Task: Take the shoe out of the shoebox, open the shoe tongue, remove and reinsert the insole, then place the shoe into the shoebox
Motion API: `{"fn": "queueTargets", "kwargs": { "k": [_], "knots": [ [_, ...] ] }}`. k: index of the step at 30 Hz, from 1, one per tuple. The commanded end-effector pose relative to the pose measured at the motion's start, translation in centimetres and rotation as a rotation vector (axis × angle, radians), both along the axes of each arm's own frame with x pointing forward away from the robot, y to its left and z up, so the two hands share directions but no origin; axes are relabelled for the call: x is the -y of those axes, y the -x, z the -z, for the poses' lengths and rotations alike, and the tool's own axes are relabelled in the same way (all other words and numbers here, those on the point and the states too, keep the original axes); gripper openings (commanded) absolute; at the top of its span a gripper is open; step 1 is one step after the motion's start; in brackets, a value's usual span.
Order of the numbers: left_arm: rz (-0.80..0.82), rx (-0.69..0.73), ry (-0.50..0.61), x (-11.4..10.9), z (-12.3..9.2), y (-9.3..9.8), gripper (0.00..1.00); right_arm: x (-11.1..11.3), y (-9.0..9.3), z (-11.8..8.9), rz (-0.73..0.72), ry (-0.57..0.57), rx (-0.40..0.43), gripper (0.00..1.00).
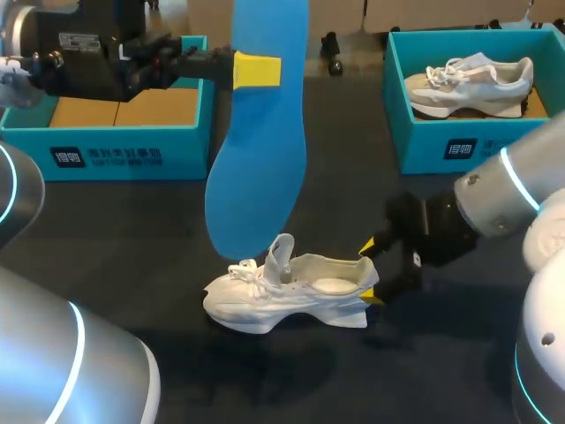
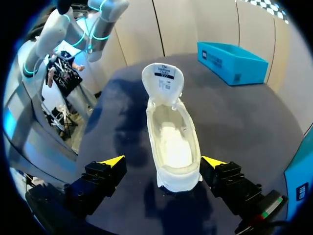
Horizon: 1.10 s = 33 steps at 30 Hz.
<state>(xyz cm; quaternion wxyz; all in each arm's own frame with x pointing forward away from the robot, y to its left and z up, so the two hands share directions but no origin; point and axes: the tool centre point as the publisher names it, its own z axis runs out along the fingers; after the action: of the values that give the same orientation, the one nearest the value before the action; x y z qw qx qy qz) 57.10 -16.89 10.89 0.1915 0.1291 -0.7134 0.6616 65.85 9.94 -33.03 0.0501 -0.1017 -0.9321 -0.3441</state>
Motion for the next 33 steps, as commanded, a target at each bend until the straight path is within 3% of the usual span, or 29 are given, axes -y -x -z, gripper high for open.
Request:
{"fn": "queueTargets", "kwargs": {
  "k": [1, 14, 24, 33],
  "knots": [
    [0.001, 0.0, -0.003, 0.2, -0.1, -0.1, 0.0, -0.3, -0.6, -0.3, -0.054, 0.311, -0.063, 1.0],
    [0.001, 0.0, -0.003, 0.2, -0.1, -0.1, 0.0, -1.8, -0.5, -1.9, -0.098, 0.485, -0.06, 1.0],
    [0.001, 0.0, -0.003, 0.2, -0.1, -0.1, 0.0, -1.2, -0.3, -2.2, -0.064, 0.628, -0.007, 1.0],
    [0.001, 0.0, -0.003, 0.2, -0.1, -0.1, 0.0, -1.4, -0.2, -1.9, -0.089, 0.635, 0.001, 1.0]
  ]
}}
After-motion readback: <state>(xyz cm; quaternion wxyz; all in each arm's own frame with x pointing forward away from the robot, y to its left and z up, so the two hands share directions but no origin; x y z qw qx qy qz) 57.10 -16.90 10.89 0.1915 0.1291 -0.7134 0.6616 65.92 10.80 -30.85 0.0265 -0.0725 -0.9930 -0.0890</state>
